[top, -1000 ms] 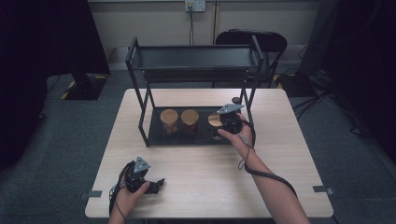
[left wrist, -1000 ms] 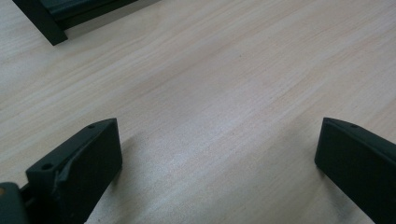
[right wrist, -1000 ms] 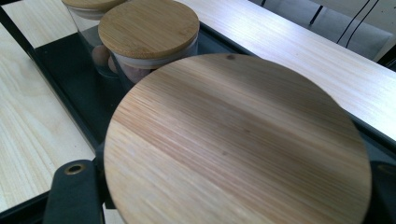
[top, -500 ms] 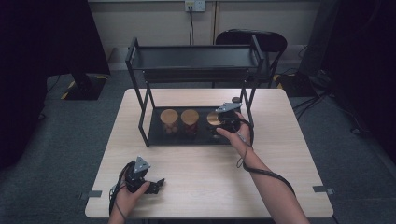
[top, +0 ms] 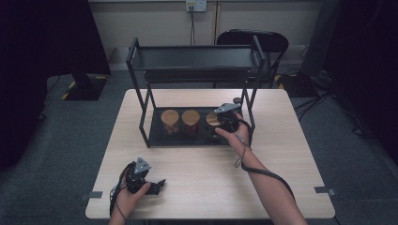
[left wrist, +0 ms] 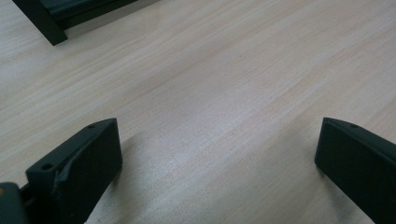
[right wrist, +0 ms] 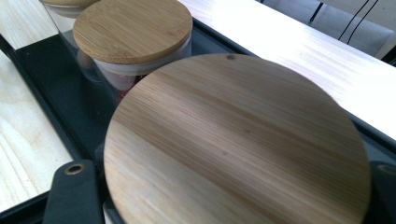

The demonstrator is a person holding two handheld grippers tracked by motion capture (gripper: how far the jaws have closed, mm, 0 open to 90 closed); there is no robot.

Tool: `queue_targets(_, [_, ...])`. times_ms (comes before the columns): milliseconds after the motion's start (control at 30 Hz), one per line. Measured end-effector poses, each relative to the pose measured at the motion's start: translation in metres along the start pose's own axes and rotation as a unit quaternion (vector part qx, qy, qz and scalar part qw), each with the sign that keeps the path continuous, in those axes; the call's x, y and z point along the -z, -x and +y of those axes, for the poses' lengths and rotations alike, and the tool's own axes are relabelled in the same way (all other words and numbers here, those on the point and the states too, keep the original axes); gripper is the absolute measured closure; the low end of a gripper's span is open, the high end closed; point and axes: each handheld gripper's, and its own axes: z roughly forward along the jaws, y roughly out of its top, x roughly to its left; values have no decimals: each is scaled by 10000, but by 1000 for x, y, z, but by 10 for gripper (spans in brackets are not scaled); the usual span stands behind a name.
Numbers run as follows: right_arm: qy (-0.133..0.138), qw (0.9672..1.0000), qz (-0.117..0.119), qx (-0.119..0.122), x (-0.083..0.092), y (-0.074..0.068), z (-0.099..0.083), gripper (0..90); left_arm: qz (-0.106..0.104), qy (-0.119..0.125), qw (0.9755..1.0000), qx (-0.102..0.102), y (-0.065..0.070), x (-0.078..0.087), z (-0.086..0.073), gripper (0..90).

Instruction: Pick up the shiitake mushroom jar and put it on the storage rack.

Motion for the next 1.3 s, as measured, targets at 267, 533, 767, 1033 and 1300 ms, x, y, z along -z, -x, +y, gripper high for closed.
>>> queue_targets(267, [1, 10000, -26, -14, -5, 1, 0, 256, -6, -1, 10000, -7, 0, 0, 0, 3])
queue_targets(533, [21, 10000, -55, -32, -10, 3, 1, 256, -7, -3, 10000, -11, 0, 0, 0, 3])
queue_targets(767, [23, 10000, -64, -69, -16, 4, 0, 256, -6, 0, 10000, -7, 0, 0, 0, 3])
queue_targets(1033, [26, 9999, -73, -79, -22, 4, -2, 256, -6, -3, 10000, -11, 0, 0, 0, 3])
queue_targets(1300, [51, 9999, -58, -119, -25, 7, -3, 256, -7, -4, 10000, -11, 0, 0, 0, 3])
